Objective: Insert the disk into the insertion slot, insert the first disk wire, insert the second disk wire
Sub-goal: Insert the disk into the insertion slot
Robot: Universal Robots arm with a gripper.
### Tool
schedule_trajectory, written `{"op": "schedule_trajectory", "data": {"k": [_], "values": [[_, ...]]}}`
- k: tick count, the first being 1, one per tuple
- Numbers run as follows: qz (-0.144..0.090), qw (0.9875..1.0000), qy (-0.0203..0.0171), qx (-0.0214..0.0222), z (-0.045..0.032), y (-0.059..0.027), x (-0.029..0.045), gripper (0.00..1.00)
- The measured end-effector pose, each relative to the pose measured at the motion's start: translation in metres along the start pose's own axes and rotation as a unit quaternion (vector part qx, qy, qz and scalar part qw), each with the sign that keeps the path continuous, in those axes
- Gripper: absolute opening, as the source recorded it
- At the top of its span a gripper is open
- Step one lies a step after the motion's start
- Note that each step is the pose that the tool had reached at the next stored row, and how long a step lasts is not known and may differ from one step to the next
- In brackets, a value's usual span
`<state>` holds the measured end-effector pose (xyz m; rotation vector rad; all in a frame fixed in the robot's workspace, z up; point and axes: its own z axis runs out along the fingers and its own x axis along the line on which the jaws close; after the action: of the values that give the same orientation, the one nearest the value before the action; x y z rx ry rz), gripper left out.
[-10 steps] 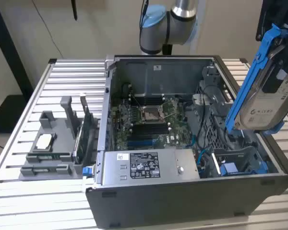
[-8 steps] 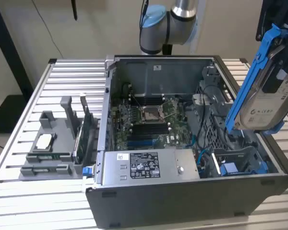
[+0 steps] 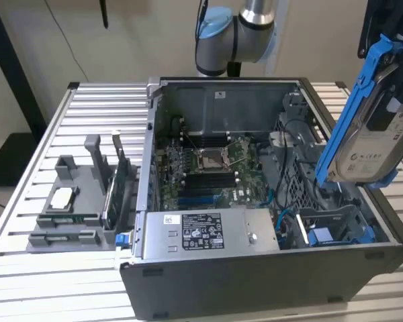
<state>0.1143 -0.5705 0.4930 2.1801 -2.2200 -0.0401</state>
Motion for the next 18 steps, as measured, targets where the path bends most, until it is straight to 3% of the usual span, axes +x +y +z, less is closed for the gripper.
{"op": "schedule_trajectory", "data": {"k": [5, 18], "values": [[0.0, 1.0, 0.0, 0.0, 0.0039, -0.0003, 0.0, 0.33], [0.0, 1.0, 0.0, -0.0004, 0.024, -0.0029, -0.0001, 0.33]]}}
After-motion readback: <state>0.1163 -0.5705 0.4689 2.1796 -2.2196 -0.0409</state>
